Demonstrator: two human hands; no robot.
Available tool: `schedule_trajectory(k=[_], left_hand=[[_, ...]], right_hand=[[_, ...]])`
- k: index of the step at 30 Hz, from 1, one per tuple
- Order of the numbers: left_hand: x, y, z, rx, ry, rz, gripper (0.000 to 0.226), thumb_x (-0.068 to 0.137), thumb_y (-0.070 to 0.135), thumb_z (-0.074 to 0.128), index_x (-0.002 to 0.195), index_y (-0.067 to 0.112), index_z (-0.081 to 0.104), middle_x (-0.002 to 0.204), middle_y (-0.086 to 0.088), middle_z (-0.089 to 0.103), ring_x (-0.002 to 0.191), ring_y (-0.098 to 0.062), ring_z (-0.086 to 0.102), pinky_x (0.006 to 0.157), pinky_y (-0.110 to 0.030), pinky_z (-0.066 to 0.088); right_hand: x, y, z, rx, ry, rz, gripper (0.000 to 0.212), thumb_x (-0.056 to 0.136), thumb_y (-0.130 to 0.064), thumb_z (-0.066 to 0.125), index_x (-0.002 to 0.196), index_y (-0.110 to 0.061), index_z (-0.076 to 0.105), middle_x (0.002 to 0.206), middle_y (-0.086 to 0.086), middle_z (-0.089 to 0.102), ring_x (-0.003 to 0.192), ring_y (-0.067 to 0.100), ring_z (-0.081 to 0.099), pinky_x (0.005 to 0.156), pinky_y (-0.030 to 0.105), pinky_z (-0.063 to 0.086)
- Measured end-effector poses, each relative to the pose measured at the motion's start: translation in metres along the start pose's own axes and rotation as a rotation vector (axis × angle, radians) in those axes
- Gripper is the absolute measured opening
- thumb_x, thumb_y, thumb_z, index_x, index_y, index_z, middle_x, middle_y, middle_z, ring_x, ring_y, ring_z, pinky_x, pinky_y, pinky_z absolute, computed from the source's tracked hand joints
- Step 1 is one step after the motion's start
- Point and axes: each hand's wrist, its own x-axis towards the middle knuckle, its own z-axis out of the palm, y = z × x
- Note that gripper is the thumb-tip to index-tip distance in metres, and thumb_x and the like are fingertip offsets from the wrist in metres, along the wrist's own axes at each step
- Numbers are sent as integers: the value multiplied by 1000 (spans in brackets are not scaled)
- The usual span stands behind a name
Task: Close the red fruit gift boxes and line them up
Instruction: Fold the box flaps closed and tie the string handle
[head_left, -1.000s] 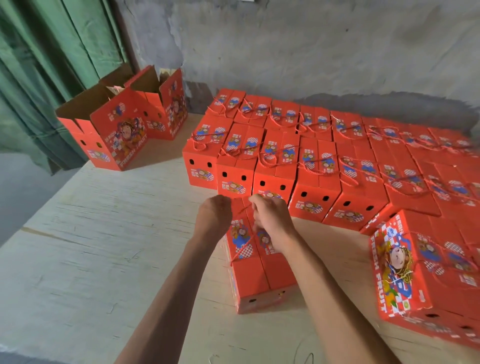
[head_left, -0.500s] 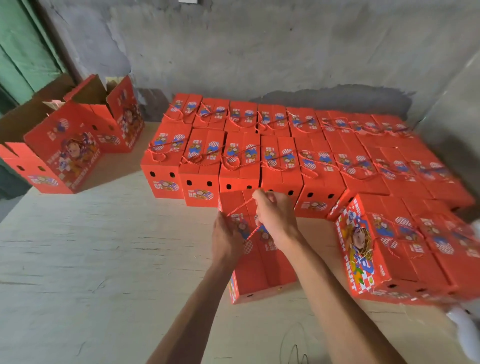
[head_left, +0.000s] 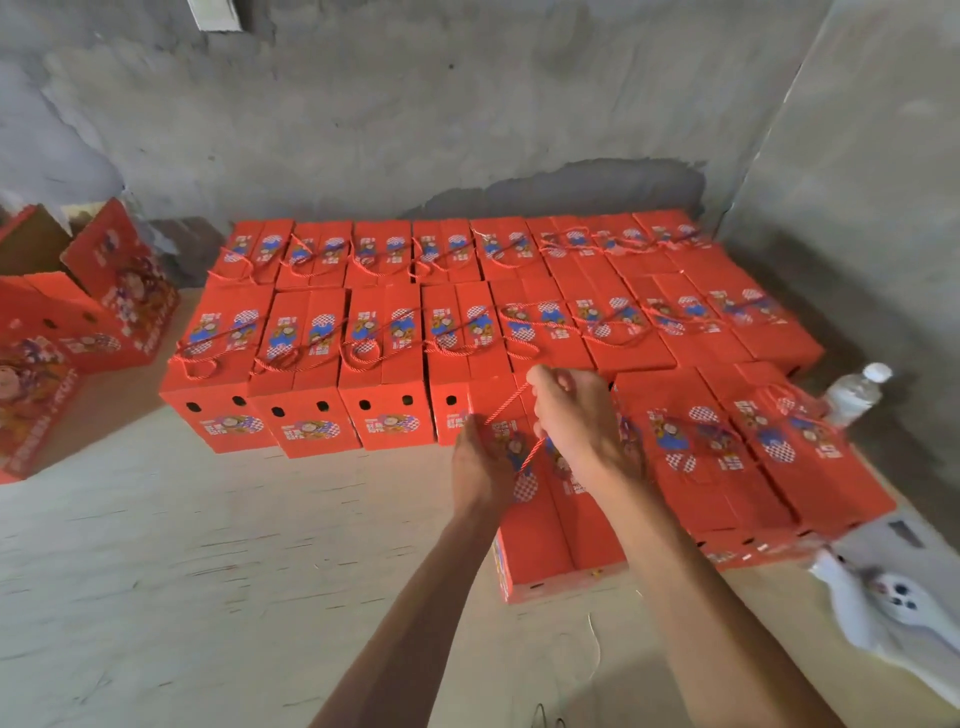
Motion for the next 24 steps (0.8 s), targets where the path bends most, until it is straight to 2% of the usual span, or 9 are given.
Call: schedule_trajectory(k=[4,7,10,12,14,16,18,21,24], left_hand=[[5,18,31,0,-67,-23,33,107,13,40,137,8,52,130,-15,64,117,-36,61,94,-49,52],[6,28,51,-8,-100,-23,38,101,12,52,140,9,52,134,-14,61,119,-35,60,95,-52,53],[9,33,69,-5,-111,-24,42,97,8,54,138,9,55,132,-14,63,119,-34,60,96,-45,52],[11,37,80,-17,-118,-23,42,92,18,52,133,11,60,126,-12,67,113,-33,62,91,-39,51],[14,38,91,-15,-126,-36,43,88,22,49,128,12,63,121,-10,69,108,-32,64,88,-40,53],[16,35,100,0,-109,-67,32,97,12,47,125,14,63,118,-9,70,107,-32,65,88,-43,55],[19,30,107,35,-77,-86,31,103,10,42,127,14,62,118,-9,70,108,-33,65,88,-45,54],[22,21,115,104,-51,-54,34,103,6,42,132,8,59,123,-13,67,113,-35,62,84,-38,48],[20,19,116,171,-53,-17,36,101,6,45,135,7,56,124,-14,64,112,-35,60,77,-30,38]], right_hand=[[19,10,-27,-22,33,43,40,86,-30,56,49,-18,48,45,-3,46,42,17,52,46,25,37],[31,17,-40,15,34,64,37,85,-28,57,51,-17,47,48,-1,45,43,17,48,47,28,40],[43,27,-51,43,51,52,37,87,-22,58,59,0,47,50,4,44,42,17,44,45,26,38],[49,36,-59,49,41,74,36,88,-20,57,62,4,50,48,3,46,42,17,45,47,29,39],[56,46,-67,56,23,102,33,88,-21,57,63,1,55,47,0,49,43,16,46,49,30,41],[61,54,-73,54,-13,105,28,88,-19,57,65,-3,62,47,-2,54,43,14,49,49,26,42],[66,61,-76,60,-53,92,23,90,-16,58,72,-9,69,52,1,64,46,12,56,48,20,45],[72,67,-73,38,-102,38,22,95,-18,57,79,-14,71,63,3,73,48,15,64,50,20,49],[76,69,-72,-149,-87,-97,32,101,-23,54,73,-14,66,64,-5,74,52,10,69,52,16,49]])
